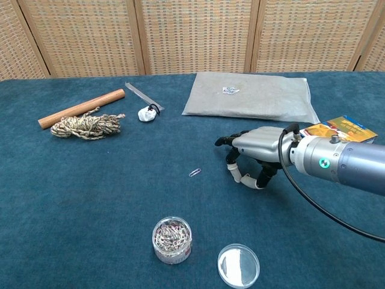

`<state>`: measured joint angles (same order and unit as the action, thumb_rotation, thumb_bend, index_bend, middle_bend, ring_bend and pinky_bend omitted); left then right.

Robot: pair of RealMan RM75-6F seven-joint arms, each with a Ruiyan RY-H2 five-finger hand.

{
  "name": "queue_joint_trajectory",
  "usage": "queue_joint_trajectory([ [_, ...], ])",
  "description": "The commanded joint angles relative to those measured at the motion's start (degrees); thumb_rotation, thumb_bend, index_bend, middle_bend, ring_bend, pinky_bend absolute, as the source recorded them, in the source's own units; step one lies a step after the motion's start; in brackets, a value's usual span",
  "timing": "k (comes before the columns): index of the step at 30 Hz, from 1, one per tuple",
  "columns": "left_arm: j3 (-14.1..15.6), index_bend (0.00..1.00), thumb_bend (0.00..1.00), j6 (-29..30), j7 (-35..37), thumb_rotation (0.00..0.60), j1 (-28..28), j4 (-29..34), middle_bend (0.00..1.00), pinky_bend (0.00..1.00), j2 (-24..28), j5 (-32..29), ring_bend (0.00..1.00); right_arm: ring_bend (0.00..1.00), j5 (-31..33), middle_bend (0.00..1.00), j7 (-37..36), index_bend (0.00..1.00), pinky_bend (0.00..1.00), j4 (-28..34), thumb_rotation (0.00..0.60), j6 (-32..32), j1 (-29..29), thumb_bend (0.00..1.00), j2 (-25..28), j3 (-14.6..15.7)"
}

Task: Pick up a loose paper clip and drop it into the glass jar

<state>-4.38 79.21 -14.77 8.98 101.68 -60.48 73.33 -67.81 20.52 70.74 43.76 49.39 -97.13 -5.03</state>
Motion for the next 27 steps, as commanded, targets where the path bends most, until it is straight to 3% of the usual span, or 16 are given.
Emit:
queue_joint_trajectory([
  [1,0.0,0.00,0.00,0.0,0.0,0.600,0.0,0.0,0.00,0.00,0.0,0.0,0.00,0.00,-1.7,0.00,-1.4,0.64,0.00,-0.3,0.600,1.4,-0.4,0.48,-0.1,-0.1],
  [8,0.1,0.00,0.00,0.1,0.0,0.600,0.0,0.1,0.00,0.00,0.0,0.2,0.00,0.00,-5.2,0.00,-5.5,0.64,0.00,1.5,0.600,3.9,-1.1,0.48,1.7,-0.7],
  [13,0.1,0.00,0.00,0.1,0.1,0.600,0.0,0.3,0.00,0.00,0.1,0.4,0.00,0.00,-8.1,0.00,-7.8,0.65,0.00,6.1,0.600,5.4,-1.6,0.48,4.5,-0.5],
  [17,0.2,0.00,0.00,0.1,0.2,0.600,0.0,0.3,0.00,0.00,0.2,0.6,0.00,0.00,-11.9,0.00,-9.7,0.65,0.00,11.6,0.600,6.3,-1.7,0.48,7.5,0.5],
  [20,0.2,0.00,0.00,0.1,0.3,0.600,0.0,0.4,0.00,0.00,0.3,0.8,0.00,0.00,-18.6,0.00,-11.2,0.65,0.00,18.2,0.600,6.9,-0.9,0.48,10.0,2.8],
  [27,0.3,0.00,0.00,0.3,0.5,0.600,-0.2,0.5,0.00,0.00,0.4,0.9,0.00,0.00,-24.9,0.00,-12.6,0.65,0.00,21.0,0.600,6.7,0.7,0.48,10.0,4.8],
])
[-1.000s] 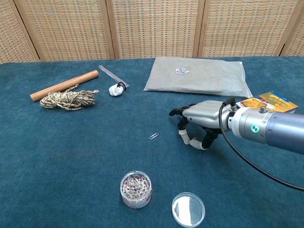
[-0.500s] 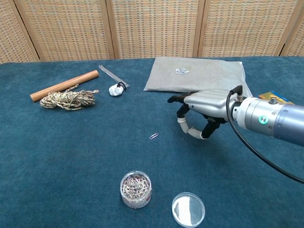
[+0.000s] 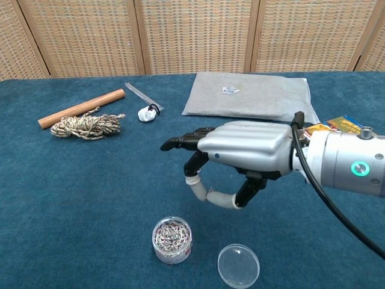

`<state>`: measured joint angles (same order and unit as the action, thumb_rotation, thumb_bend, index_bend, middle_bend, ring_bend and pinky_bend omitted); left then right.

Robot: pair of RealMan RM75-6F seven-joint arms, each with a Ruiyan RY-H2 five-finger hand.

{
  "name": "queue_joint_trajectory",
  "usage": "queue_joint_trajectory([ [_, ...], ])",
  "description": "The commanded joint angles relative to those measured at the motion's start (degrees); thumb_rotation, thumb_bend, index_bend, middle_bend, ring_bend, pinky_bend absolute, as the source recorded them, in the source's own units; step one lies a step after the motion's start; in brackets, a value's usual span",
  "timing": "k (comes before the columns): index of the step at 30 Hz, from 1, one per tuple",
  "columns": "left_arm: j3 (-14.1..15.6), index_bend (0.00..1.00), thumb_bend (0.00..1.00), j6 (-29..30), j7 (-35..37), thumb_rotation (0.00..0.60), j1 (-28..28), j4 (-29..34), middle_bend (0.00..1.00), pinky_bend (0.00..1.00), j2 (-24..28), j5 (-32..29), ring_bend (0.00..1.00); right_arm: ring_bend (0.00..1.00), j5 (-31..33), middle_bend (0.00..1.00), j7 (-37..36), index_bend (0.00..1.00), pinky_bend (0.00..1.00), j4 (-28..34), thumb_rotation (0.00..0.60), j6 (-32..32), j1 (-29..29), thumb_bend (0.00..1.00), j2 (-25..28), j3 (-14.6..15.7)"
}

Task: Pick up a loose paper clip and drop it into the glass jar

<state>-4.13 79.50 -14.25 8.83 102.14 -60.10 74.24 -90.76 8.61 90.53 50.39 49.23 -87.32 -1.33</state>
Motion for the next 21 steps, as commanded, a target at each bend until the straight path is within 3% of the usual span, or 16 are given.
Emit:
queue_joint_trajectory([
  [1,0.0,0.00,0.00,0.0,0.1,0.600,0.0,0.0,0.00,0.00,0.0,0.0,0.00,0.00,-2.7,0.00,-0.7,0.65,0.00,1.4,0.600,0.1,1.0,0.48,-0.1,1.3],
  [5,0.0,0.00,0.00,-0.2,0.4,0.600,0.0,-0.1,0.00,0.00,0.1,-0.2,0.00,0.00,-4.2,0.00,1.1,0.65,0.00,0.8,0.600,-0.6,2.0,0.48,-2.2,1.3],
  [21,-0.1,0.00,0.00,-1.0,0.4,0.600,0.3,-0.3,0.00,0.00,0.2,-0.8,0.00,0.00,3.3,0.00,7.3,0.65,0.00,-0.9,0.600,-4.8,3.2,0.48,-7.5,-1.9],
])
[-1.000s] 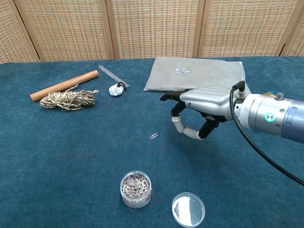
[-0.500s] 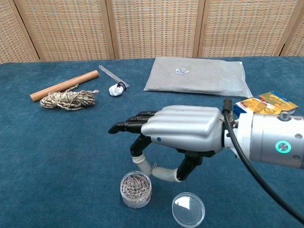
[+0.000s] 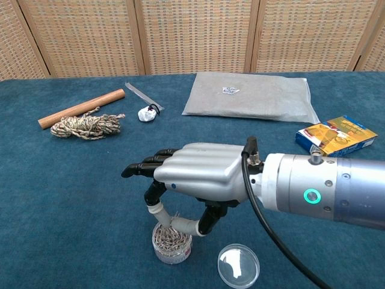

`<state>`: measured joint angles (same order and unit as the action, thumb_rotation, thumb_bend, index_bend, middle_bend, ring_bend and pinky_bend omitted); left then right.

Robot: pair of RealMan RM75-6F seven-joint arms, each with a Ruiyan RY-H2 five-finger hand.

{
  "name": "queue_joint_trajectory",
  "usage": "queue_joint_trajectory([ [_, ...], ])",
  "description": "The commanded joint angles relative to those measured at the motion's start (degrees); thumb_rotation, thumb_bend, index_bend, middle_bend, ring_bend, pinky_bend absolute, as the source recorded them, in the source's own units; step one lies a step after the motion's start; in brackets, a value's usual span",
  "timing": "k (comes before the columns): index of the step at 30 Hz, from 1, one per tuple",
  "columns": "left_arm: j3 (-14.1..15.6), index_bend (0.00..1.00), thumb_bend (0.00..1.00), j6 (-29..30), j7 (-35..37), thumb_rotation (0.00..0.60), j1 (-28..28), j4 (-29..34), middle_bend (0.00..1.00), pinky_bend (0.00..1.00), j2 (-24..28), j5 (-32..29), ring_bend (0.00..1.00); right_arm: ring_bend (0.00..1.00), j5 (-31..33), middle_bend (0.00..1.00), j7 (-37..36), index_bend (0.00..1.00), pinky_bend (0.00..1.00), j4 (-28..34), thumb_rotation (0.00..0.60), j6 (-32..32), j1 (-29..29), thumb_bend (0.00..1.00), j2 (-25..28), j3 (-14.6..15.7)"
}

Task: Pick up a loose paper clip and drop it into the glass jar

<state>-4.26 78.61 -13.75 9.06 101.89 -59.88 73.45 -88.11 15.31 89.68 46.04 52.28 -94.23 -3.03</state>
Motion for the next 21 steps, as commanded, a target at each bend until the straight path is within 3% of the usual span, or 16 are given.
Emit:
queue_joint_trajectory([
  [1,0.0,0.00,0.00,-0.1,-0.1,0.600,0.0,0.0,0.00,0.00,0.0,-0.1,0.00,0.00,0.9,0.00,0.9,0.65,0.00,-0.1,0.600,-0.5,0.2,0.48,-0.9,-0.3],
  [12,0.0,0.00,0.00,-0.1,-0.1,0.600,0.1,0.0,0.00,0.00,0.0,-0.2,0.00,0.00,4.1,0.00,3.8,0.65,0.00,-0.9,0.600,-1.8,0.5,0.47,-2.4,-0.7],
  [16,0.0,0.00,0.00,-0.1,-0.1,0.600,0.1,0.0,0.00,0.00,0.0,-0.2,0.00,0.00,4.7,0.00,4.0,0.60,0.00,-0.4,0.600,-2.2,0.6,0.27,-2.2,-0.8],
  [21,0.0,0.00,0.00,-0.1,0.0,0.600,0.0,0.1,0.00,0.00,0.0,-0.2,0.00,0.00,5.1,0.00,4.3,0.54,0.00,-0.1,0.600,-2.1,0.7,0.20,-2.1,-1.0],
])
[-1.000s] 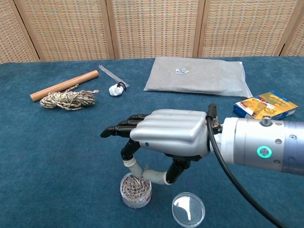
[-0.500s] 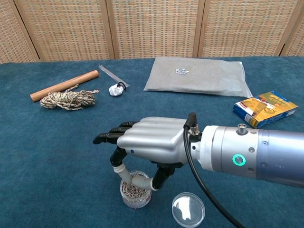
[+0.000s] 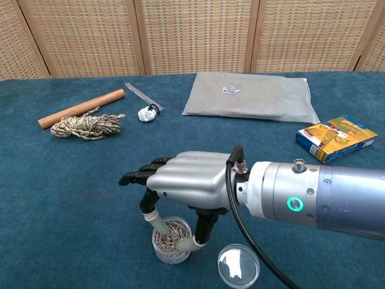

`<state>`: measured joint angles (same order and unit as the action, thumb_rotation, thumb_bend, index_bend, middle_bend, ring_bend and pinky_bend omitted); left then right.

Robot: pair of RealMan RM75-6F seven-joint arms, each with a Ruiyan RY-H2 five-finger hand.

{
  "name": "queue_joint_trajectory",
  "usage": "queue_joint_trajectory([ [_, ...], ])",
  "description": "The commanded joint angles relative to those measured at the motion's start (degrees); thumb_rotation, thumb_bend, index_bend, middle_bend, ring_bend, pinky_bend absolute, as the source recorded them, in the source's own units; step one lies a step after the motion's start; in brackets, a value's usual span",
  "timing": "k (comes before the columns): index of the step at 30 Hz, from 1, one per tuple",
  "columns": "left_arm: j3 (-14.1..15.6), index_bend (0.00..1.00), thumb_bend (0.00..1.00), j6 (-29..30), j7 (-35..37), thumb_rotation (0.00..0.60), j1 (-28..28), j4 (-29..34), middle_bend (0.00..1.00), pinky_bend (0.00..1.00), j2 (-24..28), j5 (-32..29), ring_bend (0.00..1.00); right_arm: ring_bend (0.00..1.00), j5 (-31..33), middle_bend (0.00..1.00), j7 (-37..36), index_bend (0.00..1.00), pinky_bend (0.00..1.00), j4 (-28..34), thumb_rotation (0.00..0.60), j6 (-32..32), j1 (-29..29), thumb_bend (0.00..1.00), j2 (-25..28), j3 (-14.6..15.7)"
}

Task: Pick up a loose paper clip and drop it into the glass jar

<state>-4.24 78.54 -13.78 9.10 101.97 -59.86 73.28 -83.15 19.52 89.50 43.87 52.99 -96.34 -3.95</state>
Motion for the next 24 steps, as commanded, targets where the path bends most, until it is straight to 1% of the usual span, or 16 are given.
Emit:
queue_joint_trajectory([
  [1,0.0,0.00,0.00,0.0,0.0,0.600,0.0,0.0,0.00,0.00,0.0,0.0,0.00,0.00,0.2,0.00,0.1,0.54,0.00,0.2,0.600,0.1,0.0,0.20,0.1,-0.1],
  [8,0.1,0.00,0.00,0.2,0.2,0.600,-0.1,0.1,0.00,0.00,0.1,0.3,0.00,0.00,0.4,0.00,0.3,0.54,0.00,1.4,0.600,1.3,-0.3,0.20,1.2,-0.7],
  [11,0.1,0.00,0.00,0.3,0.3,0.600,-0.1,0.2,0.00,0.00,0.2,0.4,0.00,0.00,0.3,0.00,0.5,0.54,0.00,2.5,0.600,2.5,-0.7,0.20,2.6,-1.0],
  [15,0.1,0.00,0.00,0.3,0.5,0.600,-0.2,0.2,0.00,0.00,0.3,0.5,0.00,0.00,0.1,0.00,1.1,0.52,0.00,4.1,0.600,5.1,-2.0,0.20,6.5,-1.4],
  [17,0.2,0.00,0.00,0.3,0.7,0.600,-0.2,0.2,0.00,0.00,0.3,0.6,0.00,0.00,-0.3,0.00,1.5,0.46,0.00,4.4,0.600,7.0,-3.2,0.19,9.2,-1.3],
  [20,0.2,0.00,0.00,0.7,1.1,0.600,-0.4,0.2,0.00,0.00,0.4,1.1,0.00,0.00,-1.2,0.00,0.8,0.30,0.00,3.9,0.600,10.5,-5.7,0.13,13.9,-0.6],
  [21,0.3,0.00,0.00,0.9,1.3,0.600,-0.5,0.2,0.00,0.00,0.5,1.3,0.00,0.00,-1.3,0.00,0.3,0.22,0.00,2.9,0.600,12.5,-7.3,0.09,16.0,-0.1],
  [24,0.5,0.00,0.00,1.3,1.7,0.600,-0.8,0.2,0.00,0.00,0.6,1.8,0.00,0.00,-1.1,0.00,-1.6,0.05,0.00,0.5,0.600,17.0,-11.5,0.02,20.6,1.2],
])
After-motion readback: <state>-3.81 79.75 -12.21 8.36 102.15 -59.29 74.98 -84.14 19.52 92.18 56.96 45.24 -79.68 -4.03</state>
